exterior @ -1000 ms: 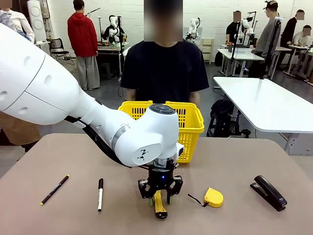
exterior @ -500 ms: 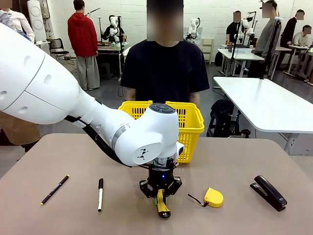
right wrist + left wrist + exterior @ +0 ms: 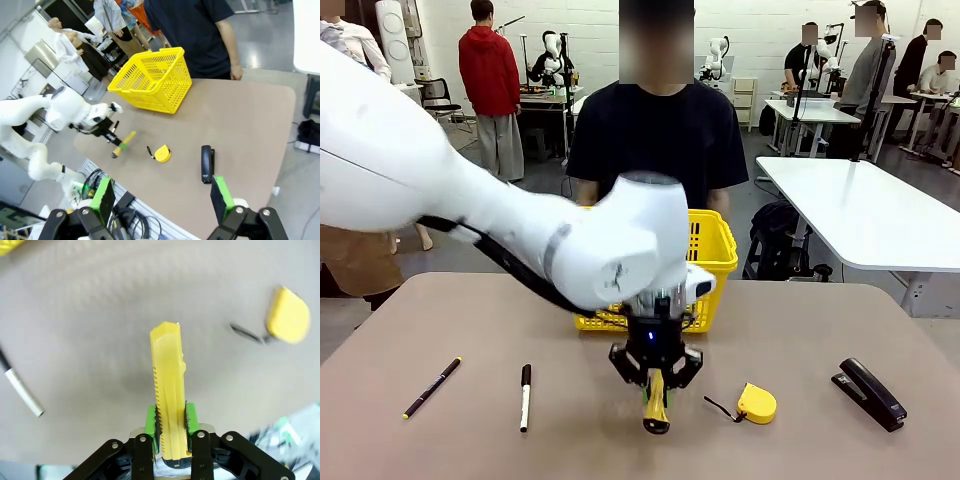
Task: Place the items the person wants into the basket.
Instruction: Pick up the item the person points to and place it in the Market Basket.
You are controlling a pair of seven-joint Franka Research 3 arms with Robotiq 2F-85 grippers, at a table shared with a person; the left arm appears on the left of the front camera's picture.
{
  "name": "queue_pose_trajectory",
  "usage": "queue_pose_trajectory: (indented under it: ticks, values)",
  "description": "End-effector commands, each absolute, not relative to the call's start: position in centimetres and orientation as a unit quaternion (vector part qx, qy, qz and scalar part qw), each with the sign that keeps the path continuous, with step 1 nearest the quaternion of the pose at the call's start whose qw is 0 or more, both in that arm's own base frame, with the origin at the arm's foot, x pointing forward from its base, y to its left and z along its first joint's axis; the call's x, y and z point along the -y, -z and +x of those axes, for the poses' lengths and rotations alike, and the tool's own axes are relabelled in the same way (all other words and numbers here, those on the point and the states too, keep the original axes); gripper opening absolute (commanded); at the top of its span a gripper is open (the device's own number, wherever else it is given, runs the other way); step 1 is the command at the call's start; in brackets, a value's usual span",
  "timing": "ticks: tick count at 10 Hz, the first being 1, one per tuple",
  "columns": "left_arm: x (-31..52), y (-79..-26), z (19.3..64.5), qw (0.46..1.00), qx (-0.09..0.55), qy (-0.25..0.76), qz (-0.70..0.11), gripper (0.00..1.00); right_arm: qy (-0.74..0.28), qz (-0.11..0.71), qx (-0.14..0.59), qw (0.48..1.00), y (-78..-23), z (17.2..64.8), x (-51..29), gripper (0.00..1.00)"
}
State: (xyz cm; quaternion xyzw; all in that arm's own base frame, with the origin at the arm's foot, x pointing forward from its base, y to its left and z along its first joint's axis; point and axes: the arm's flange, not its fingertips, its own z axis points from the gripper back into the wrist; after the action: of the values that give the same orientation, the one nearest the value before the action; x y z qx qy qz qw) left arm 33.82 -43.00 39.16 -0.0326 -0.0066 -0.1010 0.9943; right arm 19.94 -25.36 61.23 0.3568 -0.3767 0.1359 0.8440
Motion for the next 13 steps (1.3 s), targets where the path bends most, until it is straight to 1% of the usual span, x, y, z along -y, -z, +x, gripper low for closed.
queue_pose_trajectory:
  ticks: [1,2,4,6,7,8,12,13]
  values:
    - [39.1,-47.9,29.4,0.985,0.018,0.168,-0.036,0.07,-0.141,0.364,0.386,0.836,-61.6,20.1,25.3,1.00]
    - [38.4,-51.8,27.7,0.980,0.029,0.196,-0.024,0.07,-0.141,0.364,0.386,0.836,-61.6,20.1,25.3,1.00]
    - [37.4,-57.2,26.8,0.972,0.052,0.230,-0.014,0.07,-0.141,0.364,0.386,0.836,-61.6,20.1,25.3,1.00]
    - [36.3,-60.2,27.2,0.956,0.092,0.279,-0.018,0.07,-0.141,0.364,0.386,0.836,-61.6,20.1,25.3,1.00]
    - [35.9,-60.6,27.4,0.948,0.109,0.299,-0.015,0.07,-0.141,0.364,0.386,0.836,-61.6,20.1,25.3,1.00]
    - [36.6,-60.5,25.6,0.965,0.075,0.252,-0.011,0.07,-0.141,0.364,0.386,0.836,-61.6,20.1,25.3,1.00]
    - [36.6,-60.5,25.6,0.965,0.075,0.252,-0.011,0.07,-0.141,0.364,0.386,0.836,-61.6,20.1,25.3,1.00]
    - [36.7,-60.4,25.8,0.962,0.079,0.263,-0.007,0.26,-0.141,0.364,0.386,0.836,-61.6,20.1,25.3,1.00]
